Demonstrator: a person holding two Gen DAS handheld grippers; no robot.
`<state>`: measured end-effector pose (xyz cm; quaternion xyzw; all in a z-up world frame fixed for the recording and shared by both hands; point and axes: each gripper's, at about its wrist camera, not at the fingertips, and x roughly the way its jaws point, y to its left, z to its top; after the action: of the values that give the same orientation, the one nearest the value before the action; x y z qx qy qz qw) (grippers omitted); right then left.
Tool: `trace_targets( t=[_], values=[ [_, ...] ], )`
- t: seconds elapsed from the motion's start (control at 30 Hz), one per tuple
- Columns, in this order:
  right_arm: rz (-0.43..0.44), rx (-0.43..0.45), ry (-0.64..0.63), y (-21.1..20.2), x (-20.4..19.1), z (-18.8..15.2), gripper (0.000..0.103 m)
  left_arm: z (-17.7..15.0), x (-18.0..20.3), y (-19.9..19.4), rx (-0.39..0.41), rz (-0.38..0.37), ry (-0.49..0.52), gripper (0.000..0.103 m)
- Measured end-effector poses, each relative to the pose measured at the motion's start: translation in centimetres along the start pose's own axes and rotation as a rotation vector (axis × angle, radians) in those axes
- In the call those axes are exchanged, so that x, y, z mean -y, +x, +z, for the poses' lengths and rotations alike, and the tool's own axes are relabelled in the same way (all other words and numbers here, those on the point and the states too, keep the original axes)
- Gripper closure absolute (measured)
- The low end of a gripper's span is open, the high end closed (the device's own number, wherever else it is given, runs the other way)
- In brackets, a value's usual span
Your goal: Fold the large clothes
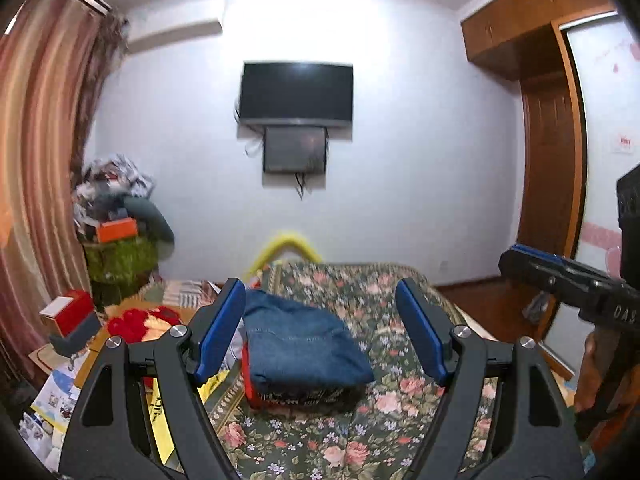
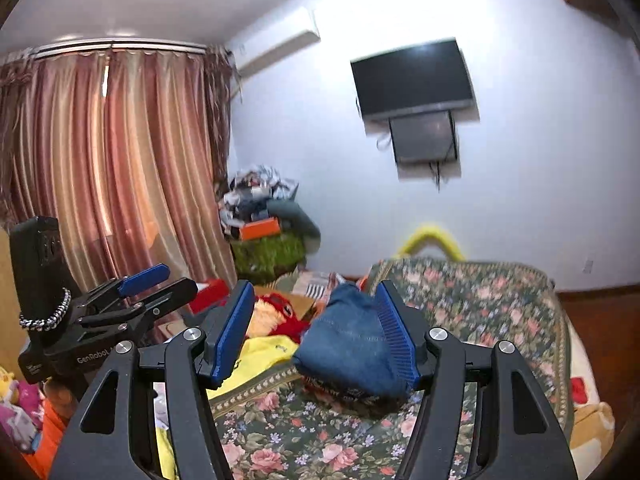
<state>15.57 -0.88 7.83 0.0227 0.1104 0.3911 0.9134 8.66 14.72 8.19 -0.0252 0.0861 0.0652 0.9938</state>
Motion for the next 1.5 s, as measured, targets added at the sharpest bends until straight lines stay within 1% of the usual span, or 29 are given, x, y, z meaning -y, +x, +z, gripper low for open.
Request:
trace_targets(
  t=[0.03,0.07,0.1,0.17,0.2,0.23,0.33,0.37,0.4,0.47,0.57,1.03,1.5],
  values=[
    [-0.01,0.018,-0.009,-0.6,-0.6,-0.3,0.044,-0.1,0.2,-0.7,0.015,0.008,-0.003,0.026],
    [-0.02,0.033,-0.014,-1.0,-1.0,-0.5,0.04,-0.4,0.5,-1.4,0.03,0.016,-0.006,0.026],
    [-0.035,0.047,-0.018,-1.3,-1.5,-0.8,0.032,-0.7,0.7,-2.0,0.043,0.007,-0.011,0.026],
    [-0.06,0.067,-0.014,-1.7,-1.7,-1.4,0.022,-1.2,0.9,-2.8,0.056,0.002,-0.017,0.025],
    [-0.075,0.08,-0.013,-1.9,-2.0,-1.8,0.02,-1.5,1.0,-3.1,0.066,0.018,-0.022,0.021],
    [-0.084,0.085,-0.012,-2.0,-2.1,-2.0,0.019,-1.8,1.0,-3.4,0.073,0.033,-0.028,0.014],
    [-0.113,0.081,-0.014,-1.9,-2.2,-2.5,0.009,-2.4,1.1,-3.8,0.086,0.057,-0.043,0.006],
    [-0.122,0.079,-0.015,-1.7,-2.2,-2.5,0.0,-2.5,1.0,-3.9,0.085,0.064,-0.046,0.004],
    [-0.137,0.079,-0.017,-1.5,-2.2,-2.6,0.0,-2.7,1.0,-4.0,0.084,0.07,-0.047,0.002],
    [-0.152,0.078,-0.023,-1.5,-2.3,-2.6,0.0,-2.9,1.0,-4.0,0.077,0.086,-0.043,0.002],
    [-0.151,0.07,-0.011,-1.5,-2.1,-2.6,0.0,-3.0,1.1,-3.8,0.068,0.1,-0.032,0.002],
    [-0.16,0.061,-0.007,-2.2,-2.1,-3.3,0.0,-4.0,1.1,-3.1,0.039,0.106,-0.036,0.001],
    [-0.185,0.04,0.005,-2.5,-1.7,-3.4,0.0,-4.5,1.1,-1.9,-0.006,0.09,-0.038,0.001]
  ],
)
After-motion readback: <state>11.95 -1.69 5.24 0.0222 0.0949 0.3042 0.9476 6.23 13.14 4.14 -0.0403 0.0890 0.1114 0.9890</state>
